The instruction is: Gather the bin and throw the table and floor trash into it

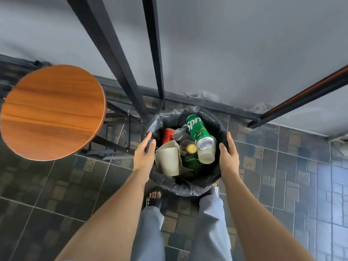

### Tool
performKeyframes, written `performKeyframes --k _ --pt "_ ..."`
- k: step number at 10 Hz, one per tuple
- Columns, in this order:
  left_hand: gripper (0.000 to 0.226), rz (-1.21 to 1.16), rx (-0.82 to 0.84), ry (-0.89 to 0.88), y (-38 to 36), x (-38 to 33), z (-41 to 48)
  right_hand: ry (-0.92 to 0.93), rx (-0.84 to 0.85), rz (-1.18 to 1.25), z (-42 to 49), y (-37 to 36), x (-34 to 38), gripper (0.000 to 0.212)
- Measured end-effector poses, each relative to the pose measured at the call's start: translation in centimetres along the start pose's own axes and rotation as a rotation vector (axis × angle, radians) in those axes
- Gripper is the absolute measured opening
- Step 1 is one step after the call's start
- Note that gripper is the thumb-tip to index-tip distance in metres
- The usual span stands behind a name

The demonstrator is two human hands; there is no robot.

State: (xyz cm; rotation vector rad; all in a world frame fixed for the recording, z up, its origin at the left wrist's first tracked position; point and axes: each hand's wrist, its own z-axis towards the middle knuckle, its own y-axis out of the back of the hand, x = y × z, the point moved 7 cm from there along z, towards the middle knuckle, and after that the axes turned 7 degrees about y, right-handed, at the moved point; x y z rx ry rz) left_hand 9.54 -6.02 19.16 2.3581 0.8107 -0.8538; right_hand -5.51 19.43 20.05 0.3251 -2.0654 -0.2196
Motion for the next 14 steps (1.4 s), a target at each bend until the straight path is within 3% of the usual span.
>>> performKeyframes --k 4,8,10,11,13,14 --pt "0.035 -0.301 -0.204 0.094 -11.3 4.0 11.4 0.079 0.175 -0.163 18.9 -3.6 -3.1 0.049" --pt "0.046 -0.172 -0.279 -0.035 -15.3 13.0 27.4 0.128 0.225 -0.168 32.4 -12.7 -15.1 0.047" --pt "0.070 0.180 -0.273 -0.165 -17.0 15.9 29.9 0.255 0.226 -0.339 34.6 -13.4 -18.5 0.048" --pt "0.078 0.300 -0.274 -0.165 -16.7 16.1 29.7 0.388 0.296 -0.539 33.8 -13.4 -18.7 0.058" --pt "0.078 0.774 -0.183 0.121 -15.5 14.4 27.4 0.411 0.436 -1.006 31.5 -12.2 -15.9 0.063" --pt "0.072 0.887 -0.207 0.000 -15.3 9.5 24.4 0.552 0.470 -1.066 28.7 -11.7 -11.3 0.063"
